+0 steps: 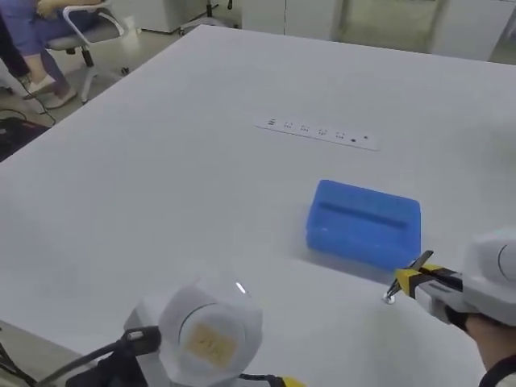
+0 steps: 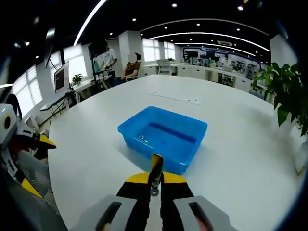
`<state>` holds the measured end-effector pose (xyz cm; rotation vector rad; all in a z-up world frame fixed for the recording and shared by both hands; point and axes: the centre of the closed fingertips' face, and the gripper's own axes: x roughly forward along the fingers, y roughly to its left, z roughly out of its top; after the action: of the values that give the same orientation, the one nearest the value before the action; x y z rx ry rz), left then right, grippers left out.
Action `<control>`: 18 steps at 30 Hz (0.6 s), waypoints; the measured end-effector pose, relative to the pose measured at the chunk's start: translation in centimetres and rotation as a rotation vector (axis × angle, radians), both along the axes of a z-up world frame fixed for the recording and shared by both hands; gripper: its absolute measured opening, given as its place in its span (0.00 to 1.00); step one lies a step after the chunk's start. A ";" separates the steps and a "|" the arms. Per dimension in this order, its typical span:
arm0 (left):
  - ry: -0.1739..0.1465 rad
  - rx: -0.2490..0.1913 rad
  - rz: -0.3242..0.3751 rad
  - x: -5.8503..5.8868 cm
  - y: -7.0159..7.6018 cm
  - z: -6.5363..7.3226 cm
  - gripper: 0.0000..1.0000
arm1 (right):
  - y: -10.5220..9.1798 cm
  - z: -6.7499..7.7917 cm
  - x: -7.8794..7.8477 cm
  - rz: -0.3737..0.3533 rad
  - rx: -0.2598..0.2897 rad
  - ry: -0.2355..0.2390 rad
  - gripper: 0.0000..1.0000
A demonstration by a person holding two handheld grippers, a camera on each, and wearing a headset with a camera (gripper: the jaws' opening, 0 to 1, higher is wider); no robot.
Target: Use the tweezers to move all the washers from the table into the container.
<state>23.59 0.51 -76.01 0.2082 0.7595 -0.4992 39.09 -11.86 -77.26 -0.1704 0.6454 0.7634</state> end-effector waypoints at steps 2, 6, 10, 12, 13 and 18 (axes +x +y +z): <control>0.000 0.000 -0.001 0.0 0.0 0.0 0.77 | 0.1 0.0 -0.1 -0.001 0.000 0.010 0.02; -0.003 0.000 -0.002 0.0 0.0 0.0 0.77 | 0.1 0.0 -0.2 -0.002 -0.008 0.015 0.02; -0.007 0.001 0.004 0.0 0.2 0.1 0.77 | 0.3 0.5 -0.5 0.003 0.006 0.025 0.01; -0.007 -0.001 0.008 0.0 0.3 0.2 0.77 | 0.6 1.2 -0.6 0.006 0.019 0.018 0.02; -0.007 -0.001 0.008 0.0 0.3 0.1 0.77 | 0.7 1.5 -0.5 0.008 0.024 0.013 0.02; -0.009 -0.002 0.003 0.0 0.1 0.2 0.77 | 1.1 3.5 -0.2 0.019 0.055 -0.015 0.02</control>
<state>23.60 0.65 -75.79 0.2073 0.7505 -0.4955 38.89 -10.72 -73.75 -0.1318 0.6091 0.7962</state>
